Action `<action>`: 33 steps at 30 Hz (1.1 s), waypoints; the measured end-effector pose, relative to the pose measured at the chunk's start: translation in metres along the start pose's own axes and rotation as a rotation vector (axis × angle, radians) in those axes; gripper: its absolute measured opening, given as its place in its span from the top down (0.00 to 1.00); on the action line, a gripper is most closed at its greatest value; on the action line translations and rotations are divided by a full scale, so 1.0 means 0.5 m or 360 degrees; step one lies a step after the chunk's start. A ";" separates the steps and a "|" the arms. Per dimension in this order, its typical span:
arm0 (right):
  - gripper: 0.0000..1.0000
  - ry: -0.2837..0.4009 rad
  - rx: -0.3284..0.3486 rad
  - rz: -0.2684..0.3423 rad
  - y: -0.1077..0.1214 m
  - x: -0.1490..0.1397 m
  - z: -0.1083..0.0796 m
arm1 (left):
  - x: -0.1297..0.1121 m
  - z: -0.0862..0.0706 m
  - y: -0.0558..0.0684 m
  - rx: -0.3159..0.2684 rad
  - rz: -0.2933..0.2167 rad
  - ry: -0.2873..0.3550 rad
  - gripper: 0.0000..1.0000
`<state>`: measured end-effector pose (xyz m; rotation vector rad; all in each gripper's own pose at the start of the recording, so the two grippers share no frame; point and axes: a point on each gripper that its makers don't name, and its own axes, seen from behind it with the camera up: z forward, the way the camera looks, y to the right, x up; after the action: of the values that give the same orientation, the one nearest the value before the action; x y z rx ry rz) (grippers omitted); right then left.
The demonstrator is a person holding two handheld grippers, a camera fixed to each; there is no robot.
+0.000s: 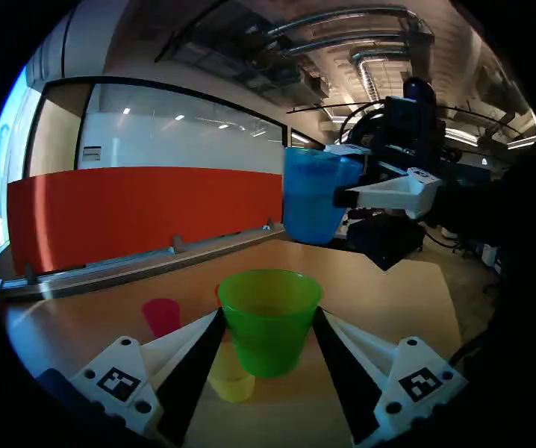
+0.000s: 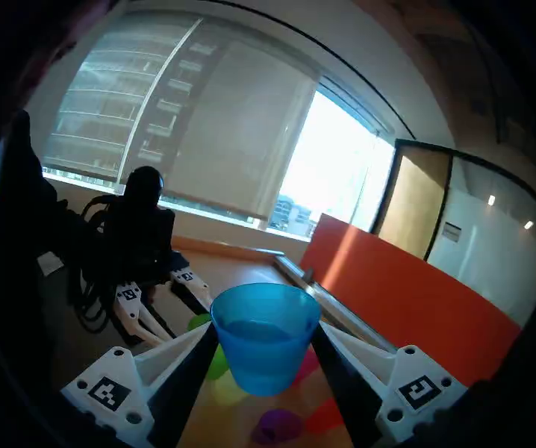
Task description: Pour water
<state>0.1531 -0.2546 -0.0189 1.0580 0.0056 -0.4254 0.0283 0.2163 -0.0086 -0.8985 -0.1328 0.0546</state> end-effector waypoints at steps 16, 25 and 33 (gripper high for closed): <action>0.11 -0.0022 0.0009 -0.0101 0.004 0.000 0.014 | 0.008 -0.007 0.015 -0.0026 0.0005 0.0015 0.17; 0.11 -0.0036 0.0013 -0.0183 0.009 0.002 0.020 | 0.010 -0.007 0.020 -0.0033 0.0007 0.0015 0.17; 0.11 -0.0042 0.0020 -0.0242 0.010 0.011 0.029 | 0.012 -0.010 0.024 -0.0029 0.0011 0.0015 0.17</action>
<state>0.1571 -0.2666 -0.0086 1.0679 0.0605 -0.5775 0.0352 0.2207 -0.0203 -0.9172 -0.1214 0.0553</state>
